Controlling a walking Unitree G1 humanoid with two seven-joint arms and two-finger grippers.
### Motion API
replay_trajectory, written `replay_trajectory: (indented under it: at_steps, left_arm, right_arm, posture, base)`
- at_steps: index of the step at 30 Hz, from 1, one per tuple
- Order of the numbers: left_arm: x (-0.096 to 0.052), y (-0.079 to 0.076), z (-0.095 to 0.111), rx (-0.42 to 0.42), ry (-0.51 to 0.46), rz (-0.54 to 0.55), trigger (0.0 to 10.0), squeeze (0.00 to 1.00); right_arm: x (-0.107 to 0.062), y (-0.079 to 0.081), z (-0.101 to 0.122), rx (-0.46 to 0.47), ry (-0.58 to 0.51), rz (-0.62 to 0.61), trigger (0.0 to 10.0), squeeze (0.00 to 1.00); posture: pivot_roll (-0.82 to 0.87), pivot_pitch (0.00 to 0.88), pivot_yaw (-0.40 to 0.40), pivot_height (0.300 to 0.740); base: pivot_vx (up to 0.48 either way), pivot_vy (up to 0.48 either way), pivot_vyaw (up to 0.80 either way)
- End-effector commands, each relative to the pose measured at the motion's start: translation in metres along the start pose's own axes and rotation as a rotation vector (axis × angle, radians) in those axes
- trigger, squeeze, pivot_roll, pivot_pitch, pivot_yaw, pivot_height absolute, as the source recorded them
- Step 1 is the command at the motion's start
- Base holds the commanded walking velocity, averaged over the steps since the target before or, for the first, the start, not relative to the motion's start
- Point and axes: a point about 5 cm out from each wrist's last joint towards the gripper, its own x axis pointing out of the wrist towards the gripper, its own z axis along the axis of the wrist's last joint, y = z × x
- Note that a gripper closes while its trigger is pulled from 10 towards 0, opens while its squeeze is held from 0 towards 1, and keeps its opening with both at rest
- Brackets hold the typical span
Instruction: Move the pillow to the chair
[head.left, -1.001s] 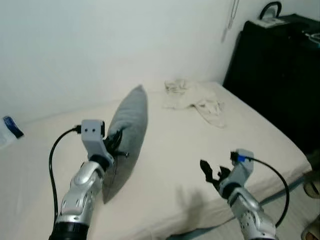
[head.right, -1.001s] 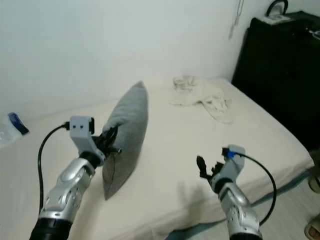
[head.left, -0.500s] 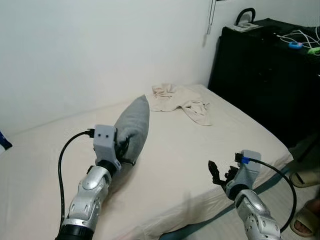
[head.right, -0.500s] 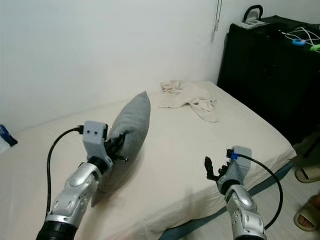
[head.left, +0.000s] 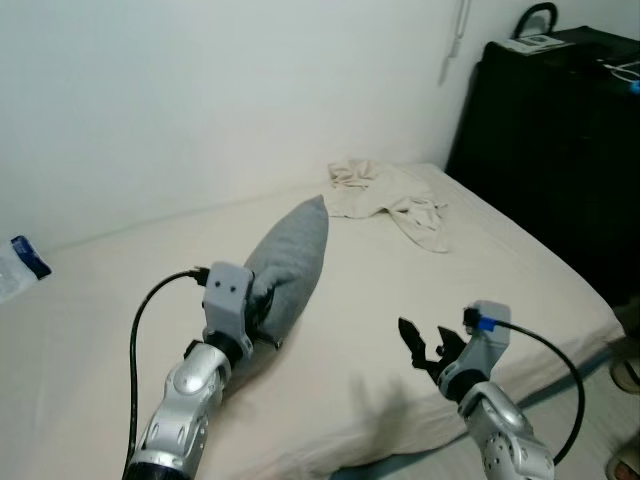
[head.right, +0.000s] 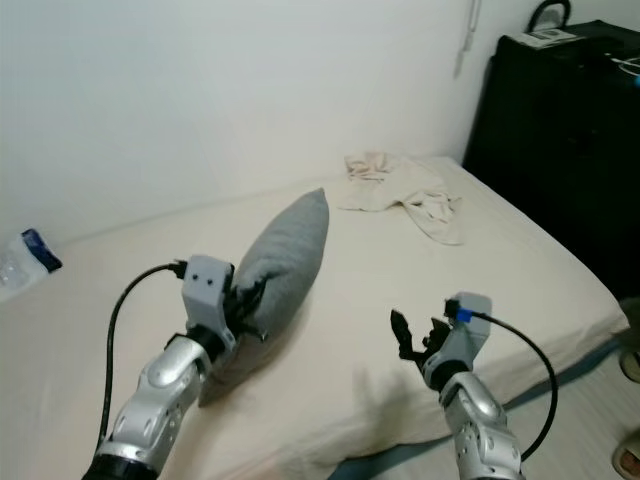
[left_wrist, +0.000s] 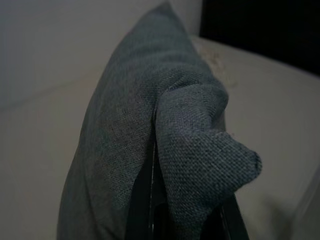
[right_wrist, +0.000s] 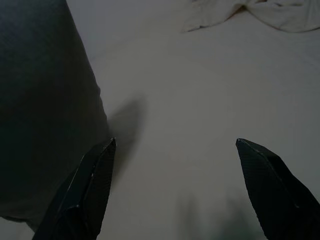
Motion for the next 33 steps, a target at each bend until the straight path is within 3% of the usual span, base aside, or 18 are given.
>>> replay_trajectory:
  at_steps: [1, 9, 24, 33]
  left_arm:
    - [-0.013, 0.003, -0.026, 0.026, 0.114, -0.001, 10.0, 0.00]
    - [-0.032, -0.006, -0.048, 0.011, 0.195, -0.041, 10.0, 0.00]
    - [-0.023, -0.012, -0.044, 0.011, 0.164, -0.052, 10.0, 0.00]
    - [-0.016, -0.001, -0.035, -0.006, 0.131, 0.000, 10.0, 0.00]
  right_arm:
    - [-0.006, -0.006, -0.014, -0.016, 0.047, -0.026, 10.0, 0.00]
    - [-0.017, -0.009, -0.029, -0.016, 0.105, -0.030, 10.0, 0.00]
    - [-0.015, -0.007, -0.030, -0.008, 0.107, -0.031, 10.0, 0.00]
    - [-0.010, -0.012, -0.018, 0.082, 0.042, -0.083, 10.0, 0.00]
  posture:
    - [-0.10, 0.066, 0.014, 0.740]
    - [-0.10, 0.068, 0.016, 0.740]
    - [-0.10, 0.058, 0.019, 0.740]
    - [-0.10, 0.059, 0.025, 0.740]
  base:
    - [0.000, 0.000, 0.00]
    - [0.000, 0.000, -0.08]
    - [0.000, 0.000, -0.75]
    - [0.000, 0.000, -0.76]
